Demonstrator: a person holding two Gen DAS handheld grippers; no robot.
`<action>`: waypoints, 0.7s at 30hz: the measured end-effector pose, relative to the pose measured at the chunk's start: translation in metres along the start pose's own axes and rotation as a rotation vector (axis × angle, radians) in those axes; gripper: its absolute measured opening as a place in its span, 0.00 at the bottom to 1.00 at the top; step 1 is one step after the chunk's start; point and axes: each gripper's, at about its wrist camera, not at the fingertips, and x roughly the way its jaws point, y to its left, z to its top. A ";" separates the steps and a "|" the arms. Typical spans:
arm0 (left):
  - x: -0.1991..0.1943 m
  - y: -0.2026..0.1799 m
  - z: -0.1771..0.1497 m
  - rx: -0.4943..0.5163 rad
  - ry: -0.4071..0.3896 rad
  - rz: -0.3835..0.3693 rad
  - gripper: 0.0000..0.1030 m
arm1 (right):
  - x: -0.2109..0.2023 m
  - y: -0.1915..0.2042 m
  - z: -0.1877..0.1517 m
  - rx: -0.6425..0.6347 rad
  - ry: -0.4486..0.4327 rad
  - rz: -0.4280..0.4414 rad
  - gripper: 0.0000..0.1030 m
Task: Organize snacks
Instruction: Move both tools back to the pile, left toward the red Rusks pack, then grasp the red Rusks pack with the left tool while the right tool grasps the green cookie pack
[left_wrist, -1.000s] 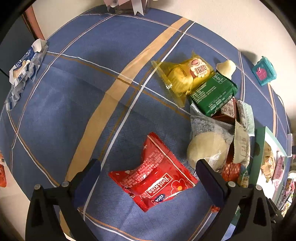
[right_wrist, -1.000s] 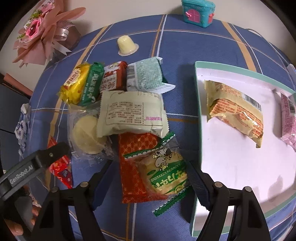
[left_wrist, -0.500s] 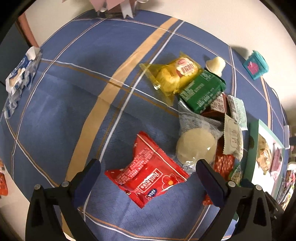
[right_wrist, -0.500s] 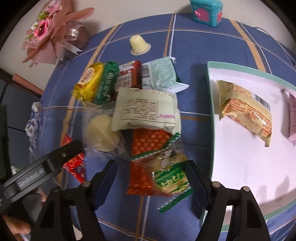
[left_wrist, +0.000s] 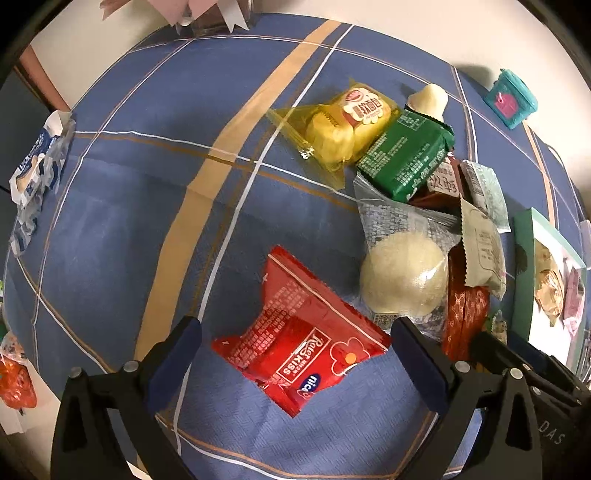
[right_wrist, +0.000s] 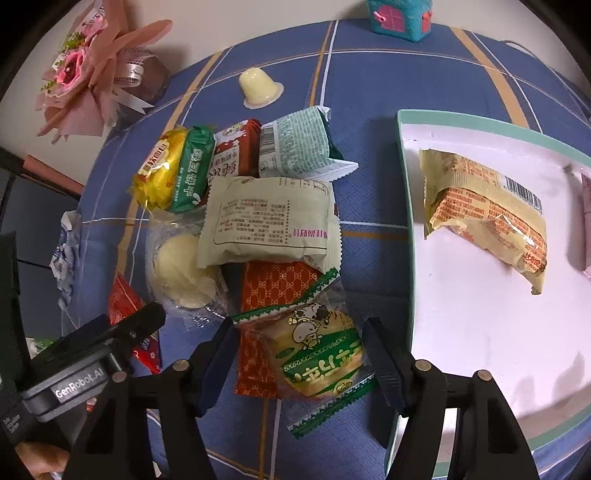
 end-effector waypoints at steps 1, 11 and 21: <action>0.000 0.002 0.000 -0.004 -0.001 -0.003 0.98 | 0.000 0.000 0.000 -0.006 0.000 -0.005 0.69; 0.003 0.007 -0.005 0.008 -0.013 0.003 0.90 | 0.008 0.008 -0.005 -0.074 0.022 -0.096 0.61; -0.002 -0.004 -0.005 0.029 -0.016 -0.021 0.78 | -0.005 0.002 -0.001 -0.055 0.014 -0.111 0.53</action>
